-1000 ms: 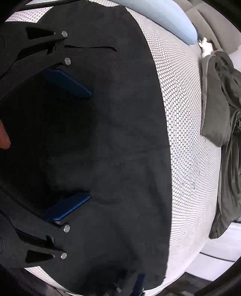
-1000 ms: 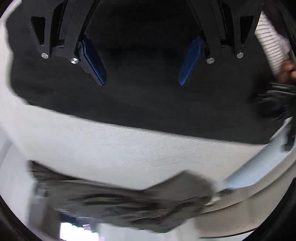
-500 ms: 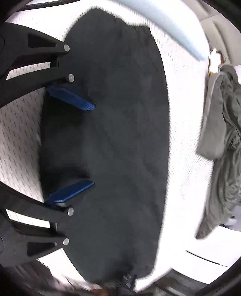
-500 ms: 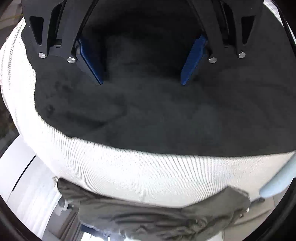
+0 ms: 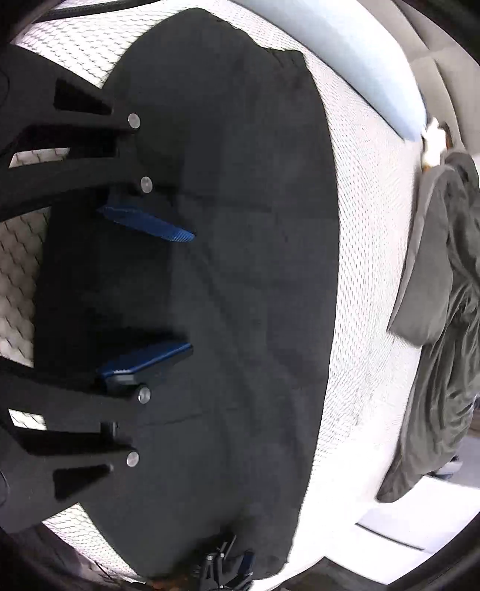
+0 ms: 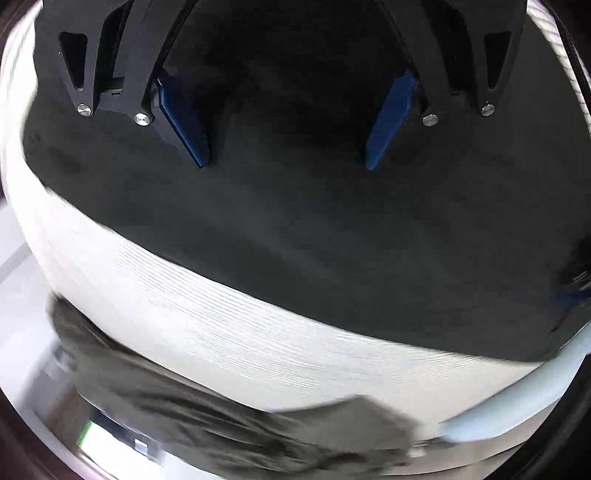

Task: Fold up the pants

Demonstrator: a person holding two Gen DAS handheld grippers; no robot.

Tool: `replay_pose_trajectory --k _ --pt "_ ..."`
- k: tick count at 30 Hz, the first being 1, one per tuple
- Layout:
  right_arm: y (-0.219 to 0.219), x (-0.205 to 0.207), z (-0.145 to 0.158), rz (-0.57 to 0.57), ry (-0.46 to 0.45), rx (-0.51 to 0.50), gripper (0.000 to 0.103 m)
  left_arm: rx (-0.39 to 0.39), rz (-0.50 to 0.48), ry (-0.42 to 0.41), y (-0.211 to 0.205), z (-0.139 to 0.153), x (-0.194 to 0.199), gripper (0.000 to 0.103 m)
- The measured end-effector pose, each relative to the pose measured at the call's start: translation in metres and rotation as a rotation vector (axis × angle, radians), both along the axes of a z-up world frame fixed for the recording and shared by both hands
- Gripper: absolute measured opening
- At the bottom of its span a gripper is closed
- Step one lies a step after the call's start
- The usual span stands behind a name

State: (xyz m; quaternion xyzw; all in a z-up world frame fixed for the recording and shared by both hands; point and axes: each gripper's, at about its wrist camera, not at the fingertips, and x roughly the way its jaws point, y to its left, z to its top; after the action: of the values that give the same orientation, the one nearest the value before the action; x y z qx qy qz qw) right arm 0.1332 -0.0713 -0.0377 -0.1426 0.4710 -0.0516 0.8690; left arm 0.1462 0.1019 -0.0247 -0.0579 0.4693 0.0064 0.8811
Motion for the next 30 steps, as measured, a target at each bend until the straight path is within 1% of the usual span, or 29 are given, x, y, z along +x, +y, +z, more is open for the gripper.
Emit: replay_pose_trajectory --k 1,2,4,5,6,7,9,10,11,13,15,16,17,18,19,20,21,22,23,24,25,26,27,28,29,30 --pt "-0.016 -0.004 0.003 -0.052 -0.005 0.011 0.088 -0.012 0.009 -0.001 0.003 0.001 0.0 0.053" --pt "-0.024 -0.006 0.005 -0.076 -0.008 0.031 0.088 -0.02 0.021 -0.003 0.005 0.004 -0.003 0.051" --pt "-0.028 -0.006 0.012 -0.098 -0.023 0.077 0.086 -0.051 0.036 -0.014 0.005 0.011 0.003 0.051" --pt "-0.022 -0.007 0.016 -0.084 -0.038 0.091 0.08 -0.07 0.037 -0.018 0.003 0.013 0.009 0.051" --pt "-0.015 0.0 0.021 -0.061 -0.044 0.111 0.079 -0.095 0.046 -0.023 0.001 0.015 0.02 0.051" --pt "-0.011 -0.002 0.025 -0.013 -0.044 0.15 0.078 -0.121 0.063 -0.025 -0.003 0.015 0.033 0.051" --pt "0.015 0.001 0.023 0.058 -0.038 0.191 0.075 -0.166 0.071 0.005 -0.011 0.01 0.059 0.051" --pt "0.028 0.004 0.022 0.097 -0.028 0.208 0.072 -0.169 0.072 0.027 -0.018 0.007 0.071 0.051" --pt "0.038 0.006 0.019 0.132 -0.015 0.216 0.071 -0.154 0.073 0.029 -0.023 0.006 0.079 0.051" --pt "0.062 0.007 0.013 0.182 0.007 0.195 0.07 -0.082 0.065 0.042 -0.036 0.003 0.097 0.051" --pt "0.069 0.007 0.006 0.198 0.025 0.132 0.069 -0.005 0.032 0.075 -0.042 0.0 0.111 0.051" --pt "0.059 0.014 0.005 0.2 0.025 0.126 0.069 0.029 0.013 0.086 -0.041 -0.001 0.116 0.05" --pt "0.054 0.013 0.005 0.193 0.026 0.128 0.069 0.051 0.011 0.087 -0.037 0.0 0.117 0.05" --pt "0.055 0.009 0.007 0.181 0.028 0.128 0.069 0.081 0.026 0.087 -0.028 0.001 0.117 0.048" --pt "0.045 0.009 0.007 0.167 0.027 0.125 0.069 0.108 0.043 0.08 -0.014 0.003 0.115 0.045" --pt "0.032 0.009 0.006 0.155 0.029 0.117 0.07 0.158 0.072 0.075 -0.004 0.003 0.113 0.046" --pt "0.027 0.007 0.006 0.147 0.032 0.107 0.071 0.268 0.122 0.07 0.012 0.004 0.111 0.054" --pt "0.019 0.008 0.004 0.144 0.032 0.1 0.074 0.334 0.16 0.054 0.026 0.006 0.108 0.066" --pt "0.014 0.008 0.003 0.14 0.03 0.091 0.077 0.359 0.184 0.047 0.038 0.006 0.106 0.067" --pt "0.013 0.007 0.002 0.138 0.03 0.089 0.077 0.375 0.205 0.055 0.053 0.005 0.105 0.067" --pt "0.013 0.007 0.001 0.14 0.03 0.084 0.077 0.363 0.212 0.074 0.068 0.004 0.101 0.064" --pt "0.014 0.008 0.0 0.142 0.031 0.076 0.077 0.325 0.21 0.078 0.077 0.006 0.097 0.052" --pt "0.015 0.008 0.0 0.145 0.03 0.066 0.077 0.228 0.206 0.067 0.089 0.015 0.086 0.048" --pt "0.017 0.015 -0.003 0.147 0.03 0.063 0.078 0.147 0.207 0.048 0.096 0.022 0.075 0.047" --pt "0.017 0.017 -0.004 0.146 0.03 0.063 0.078 0.089 0.194 0.021 0.1 0.027 0.066 0.047" --pt "0.017 0.018 -0.005 0.145 0.03 0.063 0.079 0.048 0.158 -0.004 0.1 0.03 0.056 0.047"
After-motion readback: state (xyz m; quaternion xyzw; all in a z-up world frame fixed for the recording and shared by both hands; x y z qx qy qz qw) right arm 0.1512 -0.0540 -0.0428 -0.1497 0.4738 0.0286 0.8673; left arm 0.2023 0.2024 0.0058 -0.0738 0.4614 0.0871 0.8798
